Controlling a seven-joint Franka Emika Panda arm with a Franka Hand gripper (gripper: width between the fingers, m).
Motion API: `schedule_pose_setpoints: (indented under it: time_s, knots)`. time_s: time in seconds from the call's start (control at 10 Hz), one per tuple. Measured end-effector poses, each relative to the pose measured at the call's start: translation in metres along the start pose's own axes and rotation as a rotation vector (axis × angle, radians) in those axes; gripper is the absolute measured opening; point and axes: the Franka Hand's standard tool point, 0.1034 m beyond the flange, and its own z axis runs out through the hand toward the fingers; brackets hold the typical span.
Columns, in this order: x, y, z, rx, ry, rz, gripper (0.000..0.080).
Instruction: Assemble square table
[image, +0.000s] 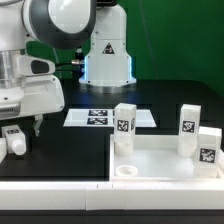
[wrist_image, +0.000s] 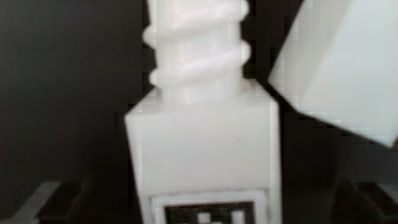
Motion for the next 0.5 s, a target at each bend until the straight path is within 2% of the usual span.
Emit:
schedule_pose_setpoints:
  time_s: [0.1,0.3,0.5]
  knots:
    - [0.0002,0.0,0.0002,0.0,0.001,0.0,0.0635]
    - [0.0006,0.0,0.0006,0.0,0.002,0.0,0.0277]
    - [0.0013,0.0037,-0.0006,-0.006,0.002,-0.029,0.0261]
